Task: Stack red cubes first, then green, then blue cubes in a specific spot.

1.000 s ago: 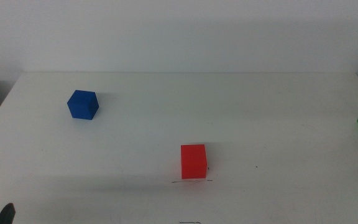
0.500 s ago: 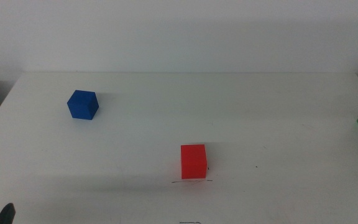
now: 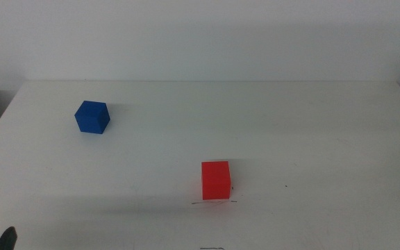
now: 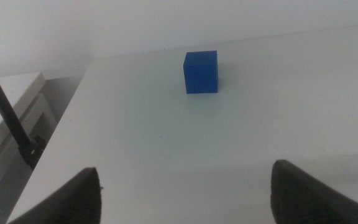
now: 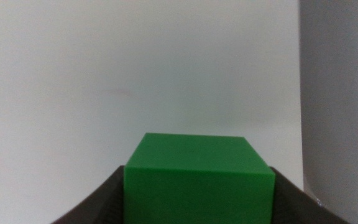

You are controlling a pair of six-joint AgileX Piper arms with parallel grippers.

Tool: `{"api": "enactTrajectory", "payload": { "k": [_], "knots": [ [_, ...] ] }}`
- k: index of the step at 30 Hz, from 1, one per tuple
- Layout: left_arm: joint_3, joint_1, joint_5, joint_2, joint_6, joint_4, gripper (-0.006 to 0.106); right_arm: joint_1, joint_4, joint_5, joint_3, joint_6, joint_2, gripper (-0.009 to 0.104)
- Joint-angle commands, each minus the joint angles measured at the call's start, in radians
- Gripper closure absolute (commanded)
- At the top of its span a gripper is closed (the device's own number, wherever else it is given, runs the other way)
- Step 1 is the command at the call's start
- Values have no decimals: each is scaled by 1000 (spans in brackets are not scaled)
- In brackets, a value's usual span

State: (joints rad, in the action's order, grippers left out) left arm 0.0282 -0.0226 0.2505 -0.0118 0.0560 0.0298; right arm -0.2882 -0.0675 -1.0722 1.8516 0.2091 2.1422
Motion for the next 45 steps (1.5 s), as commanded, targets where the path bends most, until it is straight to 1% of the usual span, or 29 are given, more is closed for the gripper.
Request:
{"api": "enactTrajectory", "payload": {
  "k": [1, 3, 5, 8, 13, 14, 16, 22, 26, 28, 32, 33, 34, 38, 41, 45],
  "knots": [
    [-1, -6, -80, -26, -2, -7, 7, 9, 7, 15, -27, -31, -144, 96],
    [-1, -6, -80, -26, -2, -7, 7, 35, 17, 35, -108, -52, -208, 96],
    [-1, -6, -80, -26, -2, -7, 7, 69, 24, 83, -205, -118, -286, 96],
    [-1, -6, -80, -26, -2, -7, 7, 141, 47, 90, -289, -221, -372, 96],
    [-1, -6, -80, -26, -1, -7, 7, 326, 178, 18, -285, -401, -446, 96],
    [-1, -6, -80, -26, -1, -7, 7, 368, 198, 2, -278, -438, -455, 96],
    [-1, -6, -80, -26, -1, -7, 7, 448, 219, -15, -270, -504, -462, 96],
    [-1, -6, -80, -26, -1, -7, 7, 683, 221, -2, -262, -696, -463, 96],
    [-1, -6, -80, -26, -1, -7, 7, 784, 220, 15, -260, -776, -455, 96],
    [-1, -6, -80, -26, -1, -7, 7, 821, 213, 16, -259, -802, -450, 96],
    [-1, -6, -80, -26, -1, -7, 7, 892, 169, -12, -222, -809, -425, 96],
    [-1, -6, -80, -26, -1, -7, 7, 902, 167, -15, -211, -816, -418, 96],
    [-1, -6, -80, -26, -1, -7, 7, 915, 169, -20, -196, -826, -407, 96],
    [-1, -6, -80, -26, -1, -7, 7, 967, 216, -81, -117, -878, -344, 96],
    [-1, -6, -80, -26, -1, -7, 7, 1000, 214, -116, -64, -893, -291, 96],
    [-1, -6, -80, -26, -1, -7, 7, 1036, 209, -122, -12, -893, -242, 96]
  ]
}}
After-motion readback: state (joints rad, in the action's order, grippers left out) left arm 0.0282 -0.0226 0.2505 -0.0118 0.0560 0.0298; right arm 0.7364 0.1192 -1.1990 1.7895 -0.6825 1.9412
